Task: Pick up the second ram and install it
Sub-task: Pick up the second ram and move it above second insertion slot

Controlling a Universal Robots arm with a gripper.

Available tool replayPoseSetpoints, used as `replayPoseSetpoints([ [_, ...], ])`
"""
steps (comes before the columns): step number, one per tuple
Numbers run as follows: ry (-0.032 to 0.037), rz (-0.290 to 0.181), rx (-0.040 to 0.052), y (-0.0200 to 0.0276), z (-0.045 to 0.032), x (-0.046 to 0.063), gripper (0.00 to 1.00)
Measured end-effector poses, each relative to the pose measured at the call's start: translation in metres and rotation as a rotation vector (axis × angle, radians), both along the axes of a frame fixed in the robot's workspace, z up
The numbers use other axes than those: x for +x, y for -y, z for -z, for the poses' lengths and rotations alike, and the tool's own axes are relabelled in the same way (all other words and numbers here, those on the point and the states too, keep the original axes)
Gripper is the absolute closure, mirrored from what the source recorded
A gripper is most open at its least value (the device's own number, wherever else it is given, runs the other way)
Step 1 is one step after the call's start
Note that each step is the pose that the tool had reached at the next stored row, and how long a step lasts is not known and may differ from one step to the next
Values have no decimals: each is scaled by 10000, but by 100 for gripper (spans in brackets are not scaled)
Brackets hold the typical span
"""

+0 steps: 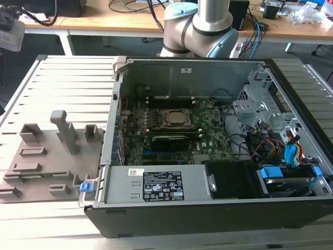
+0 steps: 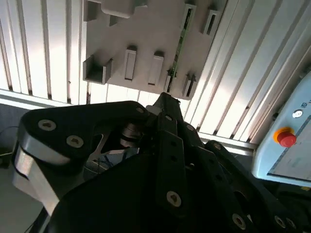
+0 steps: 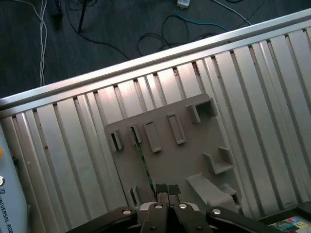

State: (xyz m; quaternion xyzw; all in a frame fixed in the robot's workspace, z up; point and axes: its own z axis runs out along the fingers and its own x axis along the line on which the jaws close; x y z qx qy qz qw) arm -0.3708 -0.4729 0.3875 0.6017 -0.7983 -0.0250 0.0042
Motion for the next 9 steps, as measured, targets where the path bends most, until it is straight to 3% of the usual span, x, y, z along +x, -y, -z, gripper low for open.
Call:
replayPoseSetpoints([
  [6, -1, -1811, -28, 0, 0, 0, 89],
  [9, -4, -2044, -55, 0, 0, 0, 89],
])
